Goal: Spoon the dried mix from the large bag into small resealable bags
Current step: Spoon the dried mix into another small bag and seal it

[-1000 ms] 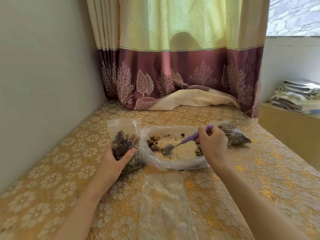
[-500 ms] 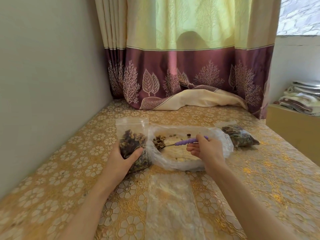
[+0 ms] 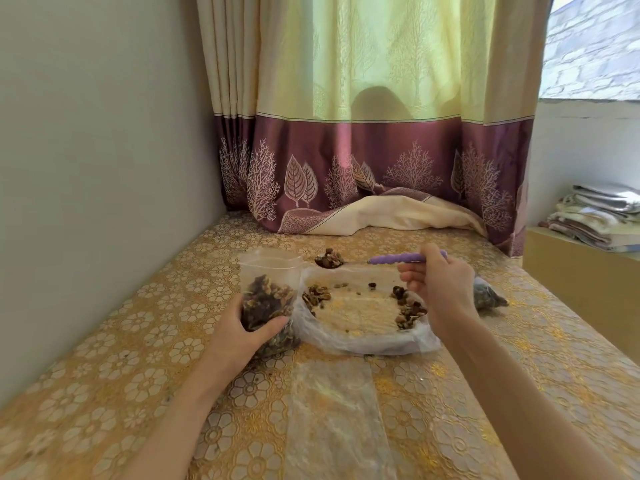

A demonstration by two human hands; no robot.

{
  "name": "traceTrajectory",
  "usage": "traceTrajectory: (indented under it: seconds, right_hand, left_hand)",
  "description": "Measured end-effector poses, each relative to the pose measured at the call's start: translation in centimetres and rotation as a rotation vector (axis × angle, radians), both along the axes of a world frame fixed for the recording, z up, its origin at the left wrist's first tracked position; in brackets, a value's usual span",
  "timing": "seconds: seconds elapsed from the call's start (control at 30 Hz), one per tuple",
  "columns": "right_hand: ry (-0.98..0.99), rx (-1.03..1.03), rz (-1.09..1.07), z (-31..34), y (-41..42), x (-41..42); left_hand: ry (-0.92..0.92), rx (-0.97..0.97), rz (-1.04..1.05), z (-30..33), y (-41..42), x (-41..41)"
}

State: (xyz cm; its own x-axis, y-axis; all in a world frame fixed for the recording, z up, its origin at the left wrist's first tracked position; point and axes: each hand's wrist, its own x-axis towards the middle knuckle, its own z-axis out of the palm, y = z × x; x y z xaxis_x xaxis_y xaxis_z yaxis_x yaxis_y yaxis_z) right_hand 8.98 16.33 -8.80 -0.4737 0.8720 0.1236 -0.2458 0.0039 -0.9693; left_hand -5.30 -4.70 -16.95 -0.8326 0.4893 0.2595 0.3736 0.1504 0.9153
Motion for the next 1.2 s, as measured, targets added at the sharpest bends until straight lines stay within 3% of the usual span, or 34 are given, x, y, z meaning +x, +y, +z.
traceTrajectory:
  seconds: [0.23, 0.53, 0.73, 0.9, 1.2]
  right_hand:
    - [0.091, 0.024, 0.156, 4.1, -2.3, -1.3]
    - [0.085, 0.315, 0.369, 3.7, -3.7, -1.6]
    - [0.145, 0.134, 0.174, 2.5, -1.6, 0.1]
    - [0.022, 0.014, -0.003, -1.3, 0.4, 2.5]
    - [-0.111, 0.113, -0.086, -4.6, 1.6, 6.5]
  left_hand:
    - [-0.03, -0.005, -0.031, 0.7, -0.1, 0.5]
    - [-0.063, 0.04, -0.056, 0.8, -0.2, 0.5]
    - [-0.074, 0.055, -0.061, 0.7, 0.0, 0.3]
    - [-0.047, 0.035, -0.029, 0.5, 0.1, 0.3]
    - [-0.022, 0.018, -0.008, 0.3, 0.2, 0.3]
